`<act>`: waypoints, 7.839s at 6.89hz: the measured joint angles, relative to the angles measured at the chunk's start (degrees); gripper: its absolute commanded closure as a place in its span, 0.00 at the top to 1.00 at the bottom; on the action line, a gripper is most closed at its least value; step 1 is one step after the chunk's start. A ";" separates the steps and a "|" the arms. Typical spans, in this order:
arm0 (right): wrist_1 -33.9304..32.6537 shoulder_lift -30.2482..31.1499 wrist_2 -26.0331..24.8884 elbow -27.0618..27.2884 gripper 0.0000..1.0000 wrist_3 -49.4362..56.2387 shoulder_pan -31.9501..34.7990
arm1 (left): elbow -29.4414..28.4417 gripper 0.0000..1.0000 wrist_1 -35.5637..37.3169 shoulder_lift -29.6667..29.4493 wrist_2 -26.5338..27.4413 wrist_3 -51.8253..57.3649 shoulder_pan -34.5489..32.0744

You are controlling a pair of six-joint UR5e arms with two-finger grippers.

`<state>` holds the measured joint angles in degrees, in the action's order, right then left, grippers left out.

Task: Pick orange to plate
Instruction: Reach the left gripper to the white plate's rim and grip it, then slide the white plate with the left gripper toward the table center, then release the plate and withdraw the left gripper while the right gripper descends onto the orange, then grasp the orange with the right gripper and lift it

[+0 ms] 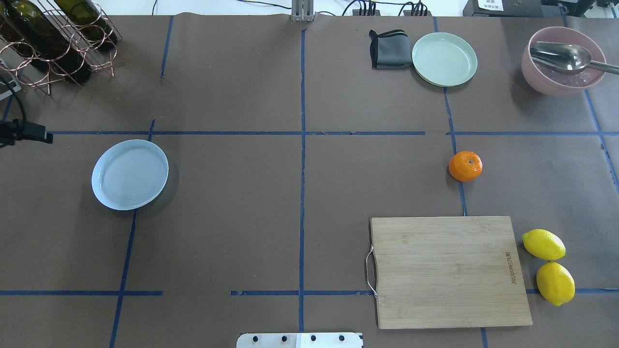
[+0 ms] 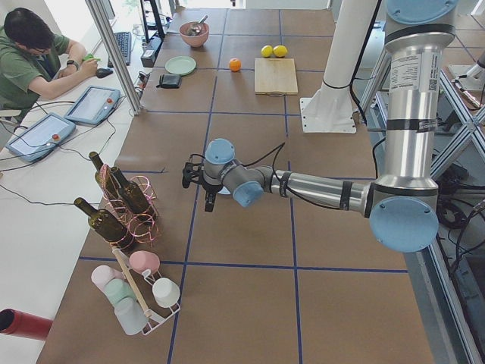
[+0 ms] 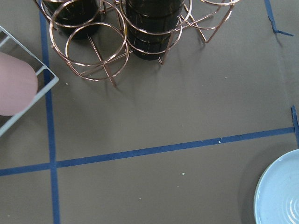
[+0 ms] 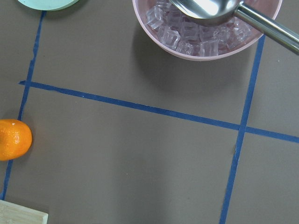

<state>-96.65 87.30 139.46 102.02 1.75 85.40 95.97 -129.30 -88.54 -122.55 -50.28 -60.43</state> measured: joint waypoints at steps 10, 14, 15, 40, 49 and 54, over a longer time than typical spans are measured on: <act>0.06 -0.11 0.02 0.46 1.00 -3.27 -1.03 | -1.65 0.14 -1.22 -2.17 10.20 -13.22 15.15; 0.06 -0.15 0.02 0.95 1.00 -3.42 -1.02 | 1.01 0.00 -1.07 -1.87 9.41 -12.87 14.67; 0.06 -0.20 0.02 1.19 1.00 -3.50 -1.02 | 3.04 0.00 -0.79 -1.58 7.00 -12.57 12.85; 13.57 -10.76 -19.66 3.02 1.00 -46.13 -33.13 | 5.05 1.00 27.34 -31.90 10.59 -23.95 19.27; 22.18 -10.91 -25.05 -6.07 1.00 -48.03 -40.14 | 8.80 1.00 29.29 -28.62 10.49 -21.17 16.91; 22.04 -10.94 -24.72 -6.30 0.00 -47.66 -40.44 | 8.77 1.00 29.25 -28.62 10.45 -20.57 16.46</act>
<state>-74.61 76.36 114.74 95.72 -45.91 44.96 104.74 -100.05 -117.16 -112.10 -70.85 -43.98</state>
